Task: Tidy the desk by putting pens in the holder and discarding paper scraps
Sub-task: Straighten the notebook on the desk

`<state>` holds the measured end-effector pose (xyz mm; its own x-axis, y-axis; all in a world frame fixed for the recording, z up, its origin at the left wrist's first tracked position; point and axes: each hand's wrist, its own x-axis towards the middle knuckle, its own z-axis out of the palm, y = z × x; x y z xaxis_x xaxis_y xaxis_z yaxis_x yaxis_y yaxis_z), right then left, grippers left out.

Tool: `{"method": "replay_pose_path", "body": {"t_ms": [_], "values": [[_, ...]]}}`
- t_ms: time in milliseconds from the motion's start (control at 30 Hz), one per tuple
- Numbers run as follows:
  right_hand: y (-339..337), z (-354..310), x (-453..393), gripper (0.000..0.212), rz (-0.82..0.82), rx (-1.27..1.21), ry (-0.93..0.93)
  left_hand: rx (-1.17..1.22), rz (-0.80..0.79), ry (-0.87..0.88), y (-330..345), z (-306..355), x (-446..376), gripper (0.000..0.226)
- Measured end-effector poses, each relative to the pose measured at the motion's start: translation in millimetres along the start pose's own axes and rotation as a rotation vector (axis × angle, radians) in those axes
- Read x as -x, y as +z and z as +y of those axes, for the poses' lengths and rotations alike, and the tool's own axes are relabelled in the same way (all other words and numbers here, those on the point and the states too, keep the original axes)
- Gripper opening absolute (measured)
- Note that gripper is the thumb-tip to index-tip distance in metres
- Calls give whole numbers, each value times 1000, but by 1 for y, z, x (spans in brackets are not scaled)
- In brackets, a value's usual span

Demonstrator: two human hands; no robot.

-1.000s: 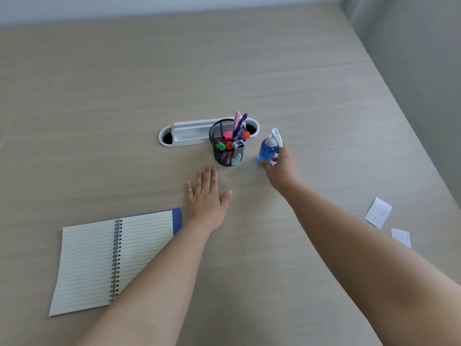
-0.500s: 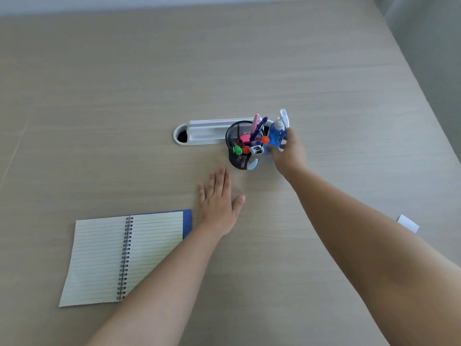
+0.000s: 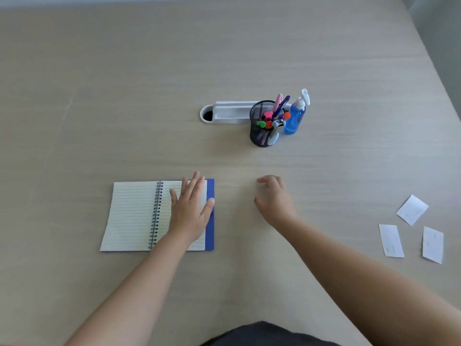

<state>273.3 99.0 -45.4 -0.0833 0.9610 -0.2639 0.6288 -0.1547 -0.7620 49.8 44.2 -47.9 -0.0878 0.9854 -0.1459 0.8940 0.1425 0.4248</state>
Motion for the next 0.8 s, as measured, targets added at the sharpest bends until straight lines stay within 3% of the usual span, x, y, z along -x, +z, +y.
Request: {"method": "replay_pose_path", "body": {"t_ms": [133, 267, 400, 500, 800], "values": [[46, -22, 44, 47, -310, 266, -270, 12, 78, -86, -20, -52, 37, 51], [78, -27, 64, 60, -451, 690, -489, 1, 86, -98, -38, -95, 70, 53], [86, -23, 69, 68, -447, 850, -565, -64, -68, -75, -42, -123, 87, 63], [82, -23, 66, 67, -419, 899, -571, -92, -97, -53, -38, -124, 80, 62], [39, -20, 26, 59, -312, 863, -412, -113, -152, 9, -23, -75, 16, 52]]}}
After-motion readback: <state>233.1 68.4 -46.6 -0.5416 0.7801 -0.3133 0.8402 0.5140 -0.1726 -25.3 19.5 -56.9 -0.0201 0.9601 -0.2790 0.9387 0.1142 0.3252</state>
